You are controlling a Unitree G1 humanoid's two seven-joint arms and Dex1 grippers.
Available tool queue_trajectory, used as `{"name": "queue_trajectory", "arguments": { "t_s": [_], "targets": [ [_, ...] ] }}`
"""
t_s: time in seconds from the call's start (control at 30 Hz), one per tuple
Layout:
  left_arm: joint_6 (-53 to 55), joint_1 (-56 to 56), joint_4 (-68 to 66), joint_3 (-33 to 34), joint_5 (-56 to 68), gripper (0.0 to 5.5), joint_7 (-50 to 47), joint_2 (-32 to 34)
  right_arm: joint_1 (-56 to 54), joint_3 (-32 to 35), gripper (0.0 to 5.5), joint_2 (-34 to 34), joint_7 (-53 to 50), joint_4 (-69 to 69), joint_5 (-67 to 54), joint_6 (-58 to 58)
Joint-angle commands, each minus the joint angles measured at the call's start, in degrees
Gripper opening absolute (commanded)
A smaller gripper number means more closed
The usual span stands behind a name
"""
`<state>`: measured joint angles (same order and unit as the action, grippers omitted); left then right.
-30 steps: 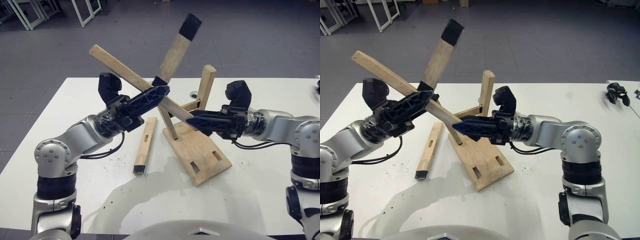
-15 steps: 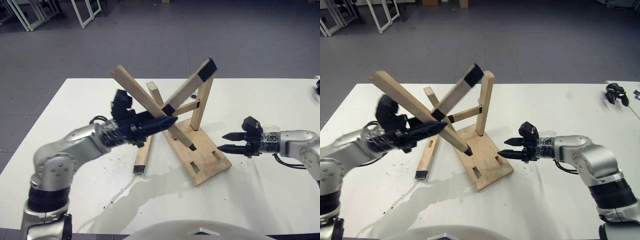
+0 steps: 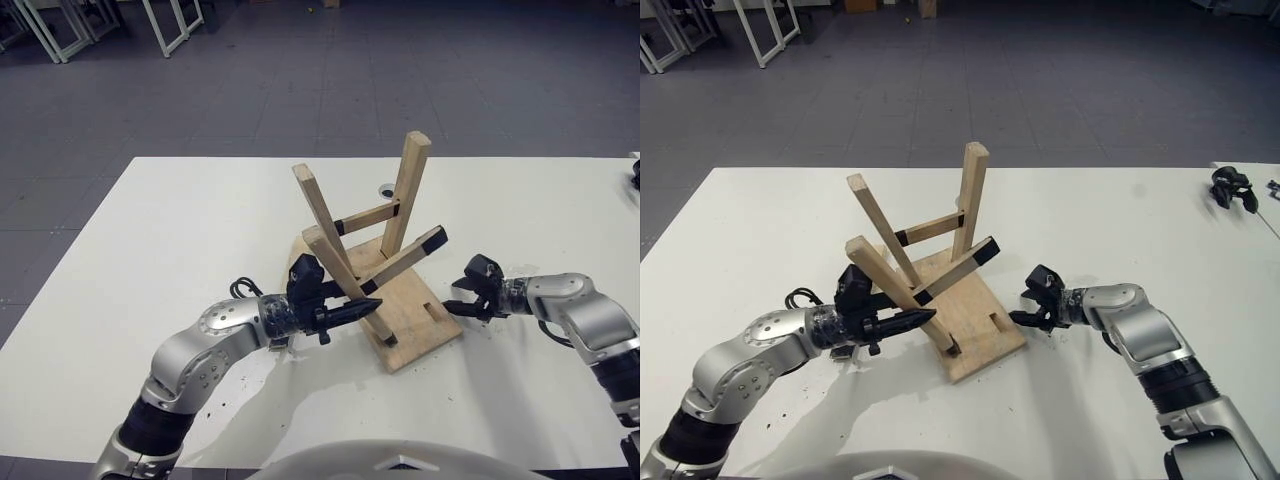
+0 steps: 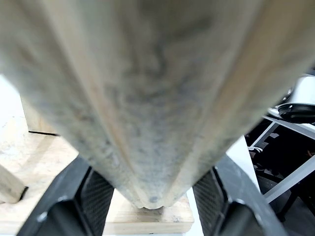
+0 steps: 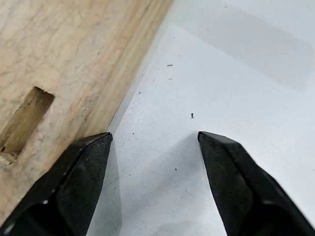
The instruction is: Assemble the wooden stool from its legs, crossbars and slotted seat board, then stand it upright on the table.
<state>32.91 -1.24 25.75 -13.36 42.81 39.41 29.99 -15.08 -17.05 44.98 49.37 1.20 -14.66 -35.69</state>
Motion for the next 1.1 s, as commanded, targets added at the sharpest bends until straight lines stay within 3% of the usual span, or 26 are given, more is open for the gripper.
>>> {"name": "queue_trajectory", "arguments": {
  "t_s": [0.03, 0.57, 0.87, 1.1],
  "targets": [
    [-0.2, 1.3, -2.1, -0.9, -3.2, 2.04, 1.0, 0.0, 0.3, -1.3, 3.21, -1.6, 0.9, -1.2, 1.7, -0.8],
    [-2.7, -3.4, -10.7, -6.8, -22.0, 2.04, 4.5, 12.2, 5.7, 1.8, 3.21, -6.0, -0.9, -14.4, -0.8, -8.5],
    [-13.2, 2.8, -18.0, -14.2, -32.7, 2.04, 3.0, 10.5, 5.7, 3.9, 3.21, -7.2, -2.7, -15.2, -0.7, -10.2],
    [-17.7, -3.0, -17.4, -9.8, -29.4, 2.04, 4.0, 10.2, 5.5, 4.9, 3.21, -7.0, -2.8, -14.3, -0.6, -10.2]
  ]
}}
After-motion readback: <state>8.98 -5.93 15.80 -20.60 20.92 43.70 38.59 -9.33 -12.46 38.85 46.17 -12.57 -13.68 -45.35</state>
